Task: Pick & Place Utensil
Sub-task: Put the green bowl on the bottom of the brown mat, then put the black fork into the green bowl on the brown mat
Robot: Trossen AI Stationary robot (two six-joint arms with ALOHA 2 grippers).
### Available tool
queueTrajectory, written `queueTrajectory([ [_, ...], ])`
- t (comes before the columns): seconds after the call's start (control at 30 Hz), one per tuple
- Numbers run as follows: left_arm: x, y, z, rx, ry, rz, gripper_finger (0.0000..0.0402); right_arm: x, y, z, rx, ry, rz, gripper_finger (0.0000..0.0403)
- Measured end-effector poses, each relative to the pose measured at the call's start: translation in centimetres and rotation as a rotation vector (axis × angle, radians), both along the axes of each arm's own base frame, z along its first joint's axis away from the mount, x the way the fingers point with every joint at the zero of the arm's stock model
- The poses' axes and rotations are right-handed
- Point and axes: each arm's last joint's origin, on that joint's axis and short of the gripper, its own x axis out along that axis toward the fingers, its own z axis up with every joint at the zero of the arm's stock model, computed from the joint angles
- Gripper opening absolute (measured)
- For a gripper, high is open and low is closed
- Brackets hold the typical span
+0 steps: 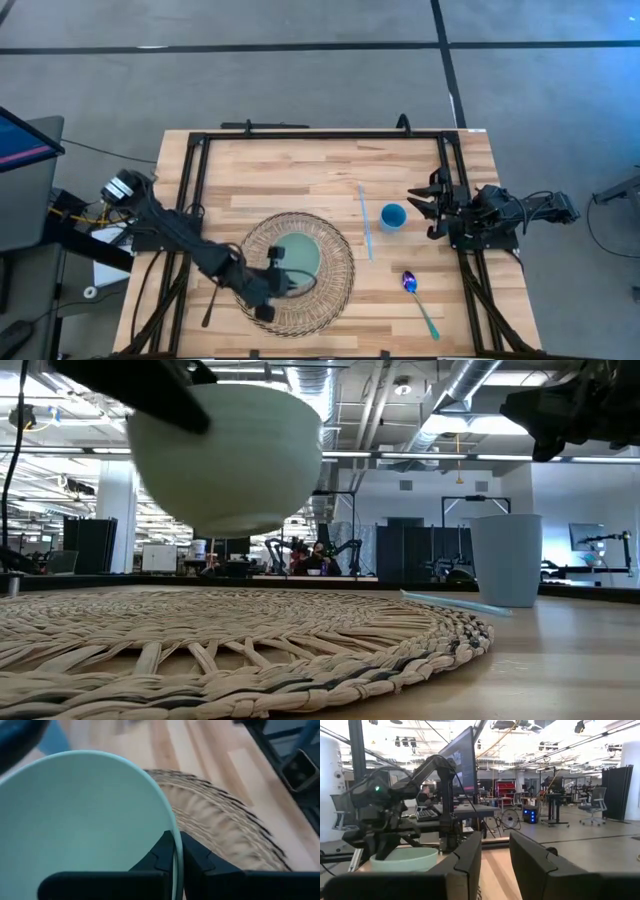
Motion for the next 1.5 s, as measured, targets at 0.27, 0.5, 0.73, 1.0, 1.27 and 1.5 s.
queueTrajectory([
  [0.27, -0.5, -2.2, -1.8, -0.072, 0.057, 0.001, 0.0014, 0.0, 0.0, -0.2, 0.005, 0.017, 0.002, 0.0095],
  [0.5, -0.4, -4.1, -3.0, -0.121, 0.052, -0.051, 0.0013, 0.0, 0.0, -0.2, 0.005, 0.018, 0.004, 0.0095],
  [0.73, -0.5, -4.8, -3.6, -0.113, 0.061, -0.064, 0.0014, 0.0, 0.0, -0.2, 0.005, 0.018, 0.004, 0.0095],
  [1.0, -0.5, -4.8, -3.7, -0.152, 0.073, -0.043, 0.0024, 0.1, 0.0, -0.4, 0.052, 0.030, 0.017, 0.0095],
  [1.27, -0.4, -4.7, -3.7, -0.218, 0.093, -0.001, 0.0046, 0.2, 0.0, -0.7, 0.091, 0.057, 0.025, 0.0095],
  [1.5, -0.4, -4.8, -3.6, -0.253, 0.084, 0.011, 0.0069, 0.2, 0.0, -0.7, 0.091, 0.057, 0.025, 0.0095],
])
